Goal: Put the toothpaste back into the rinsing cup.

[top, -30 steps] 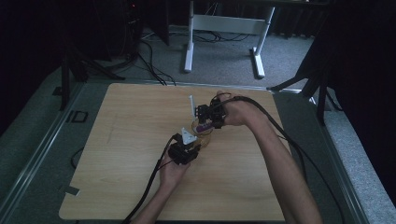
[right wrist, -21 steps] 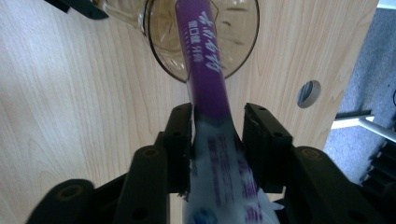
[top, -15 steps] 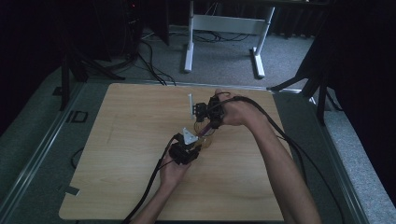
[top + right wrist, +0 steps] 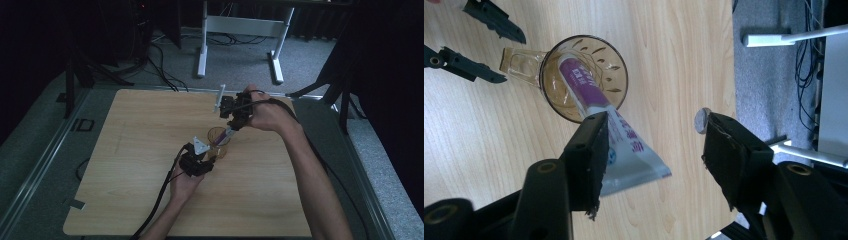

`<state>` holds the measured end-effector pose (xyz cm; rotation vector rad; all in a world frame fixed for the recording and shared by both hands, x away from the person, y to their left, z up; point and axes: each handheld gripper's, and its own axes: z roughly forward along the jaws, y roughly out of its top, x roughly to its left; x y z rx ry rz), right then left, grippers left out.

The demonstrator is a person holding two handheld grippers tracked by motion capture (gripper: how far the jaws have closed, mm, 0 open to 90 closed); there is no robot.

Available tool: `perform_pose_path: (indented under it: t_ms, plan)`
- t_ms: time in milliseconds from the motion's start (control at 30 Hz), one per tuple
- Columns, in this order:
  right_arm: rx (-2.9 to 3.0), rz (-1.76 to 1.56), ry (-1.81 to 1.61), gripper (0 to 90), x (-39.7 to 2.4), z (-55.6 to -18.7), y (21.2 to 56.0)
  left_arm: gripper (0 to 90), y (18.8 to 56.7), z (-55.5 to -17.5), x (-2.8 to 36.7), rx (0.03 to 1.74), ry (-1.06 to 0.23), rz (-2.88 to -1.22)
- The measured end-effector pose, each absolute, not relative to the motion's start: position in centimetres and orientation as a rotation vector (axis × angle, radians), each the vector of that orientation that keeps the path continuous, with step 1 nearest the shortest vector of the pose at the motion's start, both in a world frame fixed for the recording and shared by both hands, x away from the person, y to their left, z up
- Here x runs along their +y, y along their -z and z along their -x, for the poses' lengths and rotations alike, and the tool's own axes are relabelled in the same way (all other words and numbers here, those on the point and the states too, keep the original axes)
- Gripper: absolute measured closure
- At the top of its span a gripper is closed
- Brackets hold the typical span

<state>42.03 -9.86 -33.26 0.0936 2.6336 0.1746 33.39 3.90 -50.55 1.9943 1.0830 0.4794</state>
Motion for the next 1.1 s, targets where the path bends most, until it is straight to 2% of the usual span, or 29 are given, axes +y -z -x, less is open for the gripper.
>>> perform_pose_path:
  t_ms: [200, 467, 1100]
  plan:
    - [2.618, -0.156, -0.233, 40.0, -11.7, -41.9, 33.0, 49.0, 50.2, -33.1, 4.4, 1.092, -0.484, -1.957]
    - [2.622, -0.229, -0.293, 39.2, -14.4, -41.6, 33.3, 46.9, 49.7, -32.7, 5.4, 1.094, -0.496, -1.937]
    - [2.672, -0.445, -0.401, 39.9, -20.2, -42.0, 37.8, 44.7, 50.0, -32.3, 9.3, 1.168, -0.518, -1.906]
